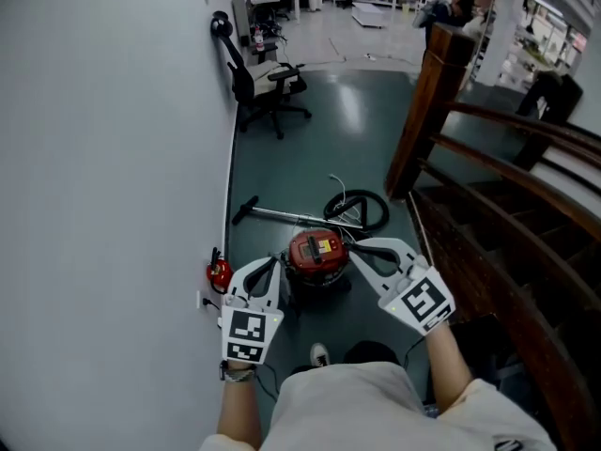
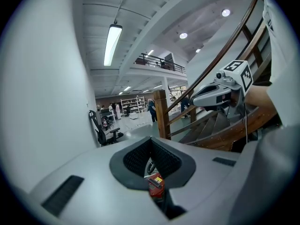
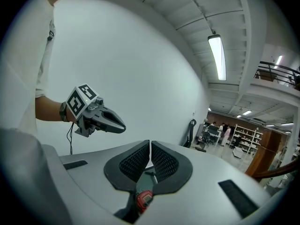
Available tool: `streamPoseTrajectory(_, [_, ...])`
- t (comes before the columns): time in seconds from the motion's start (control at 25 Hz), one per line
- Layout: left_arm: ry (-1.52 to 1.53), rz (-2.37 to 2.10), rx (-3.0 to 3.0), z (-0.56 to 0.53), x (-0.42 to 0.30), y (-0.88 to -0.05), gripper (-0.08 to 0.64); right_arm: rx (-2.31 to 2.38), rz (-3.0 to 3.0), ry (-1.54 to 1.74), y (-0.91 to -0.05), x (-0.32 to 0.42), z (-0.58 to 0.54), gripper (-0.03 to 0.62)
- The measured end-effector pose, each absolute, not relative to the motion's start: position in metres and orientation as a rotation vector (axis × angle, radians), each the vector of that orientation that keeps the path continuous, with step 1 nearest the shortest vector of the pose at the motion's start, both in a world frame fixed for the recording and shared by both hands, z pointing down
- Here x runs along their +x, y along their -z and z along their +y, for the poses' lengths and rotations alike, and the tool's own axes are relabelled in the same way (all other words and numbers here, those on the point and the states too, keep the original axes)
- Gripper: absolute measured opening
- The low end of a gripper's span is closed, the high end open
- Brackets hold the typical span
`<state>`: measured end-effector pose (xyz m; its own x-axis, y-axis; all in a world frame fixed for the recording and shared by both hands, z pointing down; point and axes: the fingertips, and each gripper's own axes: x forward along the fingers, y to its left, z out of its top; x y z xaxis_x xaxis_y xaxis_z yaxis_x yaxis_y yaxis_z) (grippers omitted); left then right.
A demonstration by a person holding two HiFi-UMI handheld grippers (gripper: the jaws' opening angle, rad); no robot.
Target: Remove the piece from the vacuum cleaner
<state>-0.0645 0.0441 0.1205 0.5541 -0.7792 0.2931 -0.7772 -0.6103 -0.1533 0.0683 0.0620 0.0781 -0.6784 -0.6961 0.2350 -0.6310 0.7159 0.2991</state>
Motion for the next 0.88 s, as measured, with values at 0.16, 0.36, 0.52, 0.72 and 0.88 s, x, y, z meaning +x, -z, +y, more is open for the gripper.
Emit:
streamPoseTrajectory(0.16, [0.54, 1.391, -2.772, 0.037, -0.068, -0.128, 0.002, 1.035, -2.6, 0.26, -0.083, 0.063, 0.054, 0.031])
streamPoseTrajectory(0.36, [0.573, 1.403, -2.782, 0.028, -0.066, -0.141, 0.002, 1.028, -2.606, 0.243, -0.091, 0.065, 0.04, 0.031])
streamPoseTrajectory(0.52, [0.583, 1.438, -2.787, 0.016, -0.064, -0.151, 0.002, 0.991, -2.607, 0.218, -0.104, 0.068, 0.027, 0.031])
streamPoseTrajectory(0.72, [0.603, 1.469, -2.787, -0.004, -0.061, -0.166, 0.002, 0.949, -2.62, 0.185, -0.117, 0.073, -0.002, 0.031])
streamPoseTrajectory(0.88, [0.656, 1.481, -2.772, -0.024, -0.057, -0.181, 0.002, 0.878, -2.617, 0.149, -0.136, 0.072, -0.028, 0.031])
